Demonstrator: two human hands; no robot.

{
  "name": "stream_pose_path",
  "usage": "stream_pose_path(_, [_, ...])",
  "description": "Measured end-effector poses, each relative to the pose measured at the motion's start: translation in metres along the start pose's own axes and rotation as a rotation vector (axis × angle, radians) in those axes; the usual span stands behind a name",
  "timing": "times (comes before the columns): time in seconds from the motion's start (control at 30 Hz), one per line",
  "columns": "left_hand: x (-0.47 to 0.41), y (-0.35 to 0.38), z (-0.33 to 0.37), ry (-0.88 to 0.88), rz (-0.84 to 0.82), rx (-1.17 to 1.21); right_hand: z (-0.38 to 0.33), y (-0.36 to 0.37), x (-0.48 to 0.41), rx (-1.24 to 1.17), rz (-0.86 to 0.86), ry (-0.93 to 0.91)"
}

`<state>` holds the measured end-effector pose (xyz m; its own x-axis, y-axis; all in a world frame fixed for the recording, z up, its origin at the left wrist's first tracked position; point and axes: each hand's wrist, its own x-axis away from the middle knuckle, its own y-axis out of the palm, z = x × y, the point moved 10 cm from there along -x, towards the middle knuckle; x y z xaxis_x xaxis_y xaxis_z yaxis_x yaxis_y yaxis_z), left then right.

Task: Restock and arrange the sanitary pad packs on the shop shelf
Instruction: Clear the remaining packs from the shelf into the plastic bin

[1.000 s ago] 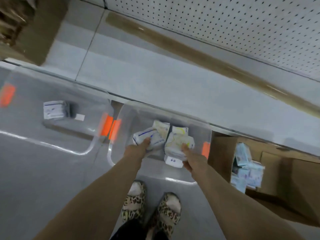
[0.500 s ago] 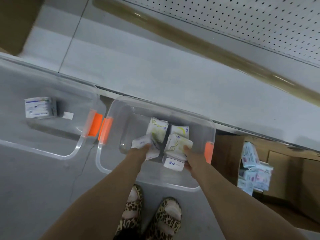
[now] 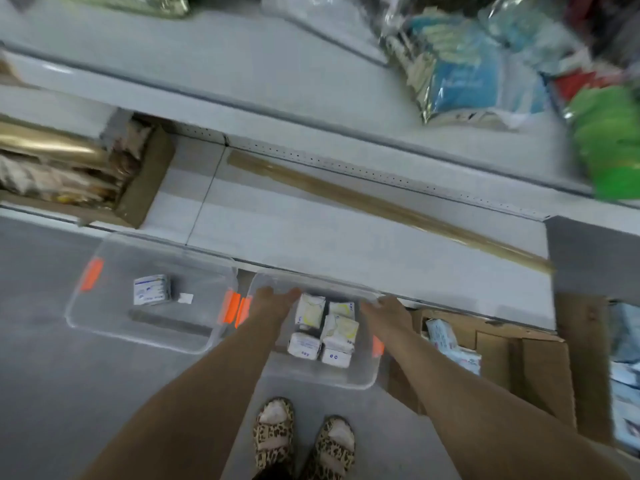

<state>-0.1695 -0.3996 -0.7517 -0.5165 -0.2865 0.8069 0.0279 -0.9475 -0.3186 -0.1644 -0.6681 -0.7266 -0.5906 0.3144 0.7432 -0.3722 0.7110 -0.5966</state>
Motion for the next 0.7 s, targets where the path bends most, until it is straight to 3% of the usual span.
stream_pose_path(0.13, [0.077, -0.036, 0.071, 0.138, 0.015, -0.02, -0.049, -0.058, 0.074, -0.041, 0.039, -0.115])
stream_pose_path(0.33, [0.199, -0.088, 0.17, 0.382, 0.082, -0.123, -0.13, -0.149, 0.196, 0.1, 0.094, -0.411])
stream_pose_path(0.7, [0.466, -0.165, 0.317, 0.869, 0.335, -0.296, -0.219, -0.321, 0.432, 0.239, 0.42, -0.863])
